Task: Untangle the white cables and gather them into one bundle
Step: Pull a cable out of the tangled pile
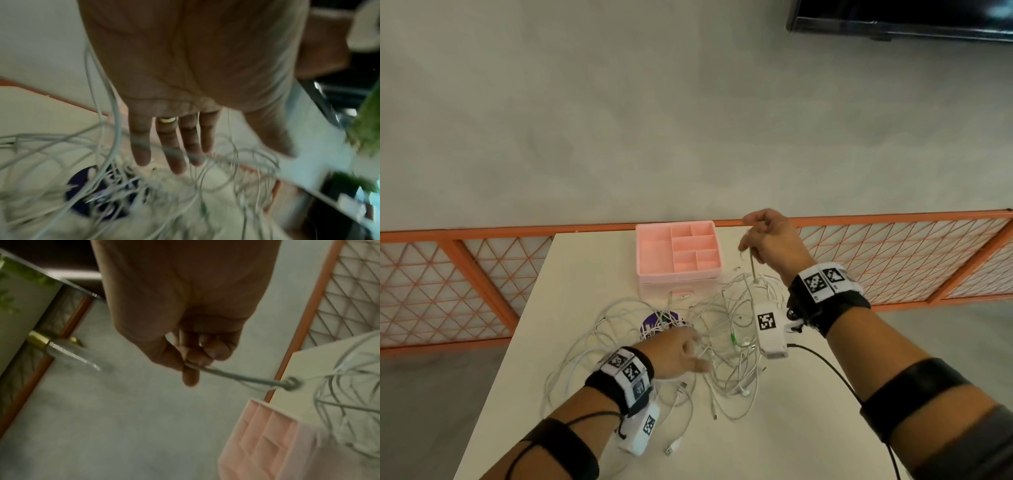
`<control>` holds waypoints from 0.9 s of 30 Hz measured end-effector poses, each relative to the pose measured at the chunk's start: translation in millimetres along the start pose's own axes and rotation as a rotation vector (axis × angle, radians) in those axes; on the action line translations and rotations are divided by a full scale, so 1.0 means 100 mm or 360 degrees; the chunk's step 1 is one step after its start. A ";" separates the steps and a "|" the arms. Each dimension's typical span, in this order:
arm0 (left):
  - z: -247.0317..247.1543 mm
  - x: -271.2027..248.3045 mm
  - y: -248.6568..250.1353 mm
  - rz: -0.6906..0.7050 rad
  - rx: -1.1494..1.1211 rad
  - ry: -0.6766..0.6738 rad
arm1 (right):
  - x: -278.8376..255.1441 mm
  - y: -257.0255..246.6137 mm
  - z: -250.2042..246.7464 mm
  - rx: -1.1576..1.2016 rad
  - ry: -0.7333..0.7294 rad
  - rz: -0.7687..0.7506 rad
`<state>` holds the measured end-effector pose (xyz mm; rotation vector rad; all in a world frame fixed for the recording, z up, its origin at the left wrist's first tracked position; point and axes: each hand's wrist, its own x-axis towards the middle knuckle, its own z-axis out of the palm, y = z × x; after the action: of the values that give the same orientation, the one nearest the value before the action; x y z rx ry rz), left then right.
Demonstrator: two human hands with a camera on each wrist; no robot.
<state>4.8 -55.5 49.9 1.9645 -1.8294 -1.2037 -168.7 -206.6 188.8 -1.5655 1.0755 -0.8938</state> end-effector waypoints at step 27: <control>-1.03 -0.09 0.69 0.0385 -0.1289 0.1126 | 0.11 -0.54 -0.42 -0.0696 0.0045 -0.0531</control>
<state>22.5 -100.8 164.0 1.3783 -0.9604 -0.8132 -192.1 -224.3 251.5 -2.1477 1.0974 -0.9430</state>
